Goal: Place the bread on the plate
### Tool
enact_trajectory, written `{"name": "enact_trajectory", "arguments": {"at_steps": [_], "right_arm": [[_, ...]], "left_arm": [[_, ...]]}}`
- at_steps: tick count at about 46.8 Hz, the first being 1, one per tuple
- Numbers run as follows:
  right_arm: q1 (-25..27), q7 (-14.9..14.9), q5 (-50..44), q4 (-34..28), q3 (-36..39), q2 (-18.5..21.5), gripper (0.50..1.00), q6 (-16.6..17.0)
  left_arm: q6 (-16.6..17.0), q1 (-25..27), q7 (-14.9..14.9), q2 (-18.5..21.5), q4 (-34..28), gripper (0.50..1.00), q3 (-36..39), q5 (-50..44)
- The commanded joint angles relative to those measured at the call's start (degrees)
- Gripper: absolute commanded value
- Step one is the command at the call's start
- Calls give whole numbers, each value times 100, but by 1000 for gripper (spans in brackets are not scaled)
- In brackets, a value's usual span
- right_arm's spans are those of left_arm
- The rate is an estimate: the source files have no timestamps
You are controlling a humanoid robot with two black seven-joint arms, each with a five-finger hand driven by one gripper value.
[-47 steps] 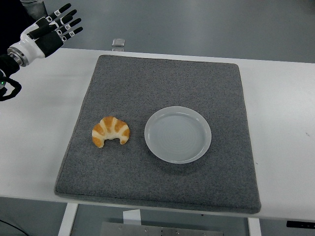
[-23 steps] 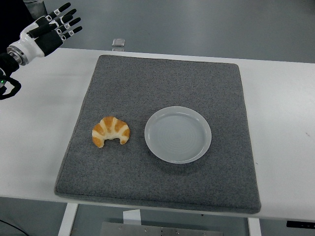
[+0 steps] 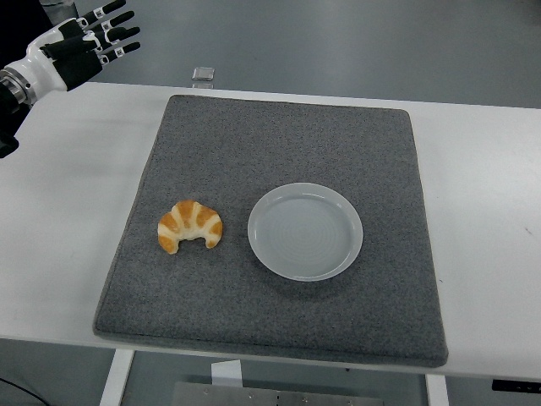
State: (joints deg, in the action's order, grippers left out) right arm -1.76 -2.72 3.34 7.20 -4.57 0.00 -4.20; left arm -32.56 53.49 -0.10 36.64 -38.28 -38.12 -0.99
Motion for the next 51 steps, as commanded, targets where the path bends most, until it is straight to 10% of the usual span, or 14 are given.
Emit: {"name": "enact_trajectory", "arguments": {"at_steps": [1, 25, 51], "right_arm": [[0, 0, 0, 0, 0, 0, 952, -2], [0, 0, 0, 0, 0, 0, 952, -2], [0, 0, 0, 0, 0, 0, 952, -2]], "left_arm": [[-5, -14, -51, 264, -346, 999, -3, 221], [-84, -199, -1071, 1732, -2113, 992, -38, 2233], [-31, -515, -1247, 2470, -3168, 994, 15, 3965]]}}
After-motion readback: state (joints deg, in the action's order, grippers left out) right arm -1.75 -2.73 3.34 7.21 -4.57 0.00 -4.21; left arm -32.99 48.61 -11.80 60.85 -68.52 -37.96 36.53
